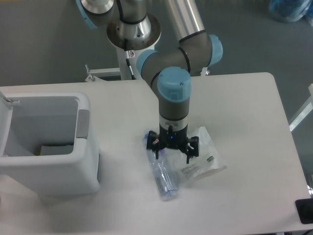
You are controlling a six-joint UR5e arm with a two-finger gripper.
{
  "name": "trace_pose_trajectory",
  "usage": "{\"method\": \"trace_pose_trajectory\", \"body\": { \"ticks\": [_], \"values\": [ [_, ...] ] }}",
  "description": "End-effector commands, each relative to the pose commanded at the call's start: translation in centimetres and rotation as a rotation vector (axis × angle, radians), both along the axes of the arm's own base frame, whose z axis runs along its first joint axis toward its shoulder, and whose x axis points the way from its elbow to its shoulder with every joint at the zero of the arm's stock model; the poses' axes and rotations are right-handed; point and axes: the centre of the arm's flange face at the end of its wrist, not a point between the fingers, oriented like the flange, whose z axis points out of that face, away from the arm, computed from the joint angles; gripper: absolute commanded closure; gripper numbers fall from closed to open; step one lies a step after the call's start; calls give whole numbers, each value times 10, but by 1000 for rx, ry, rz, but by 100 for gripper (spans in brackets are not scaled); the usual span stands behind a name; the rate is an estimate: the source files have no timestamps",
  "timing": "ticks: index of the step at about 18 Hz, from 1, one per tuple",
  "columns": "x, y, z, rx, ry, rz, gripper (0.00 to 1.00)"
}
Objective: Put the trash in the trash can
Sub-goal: 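Move the gripper to the plastic bag's edge and close on it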
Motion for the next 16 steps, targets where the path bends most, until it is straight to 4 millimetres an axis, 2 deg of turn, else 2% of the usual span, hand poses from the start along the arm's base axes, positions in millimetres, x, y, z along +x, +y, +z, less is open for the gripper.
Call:
{"method": "trace_pose_trajectory", "body": {
  "ticks": [3, 5, 10, 12, 16],
  "values": [
    [-3, -19, -2, -83, 26, -144, 0],
    [-4, -31, -10, -167, 55, -276, 0],
    [-15, -49, -17, -268, 92, -493, 0],
    [-15, -54, -22, -272, 106, -515, 0],
    [-12, -65, -46, -279, 103, -524, 0]
  ]
}}
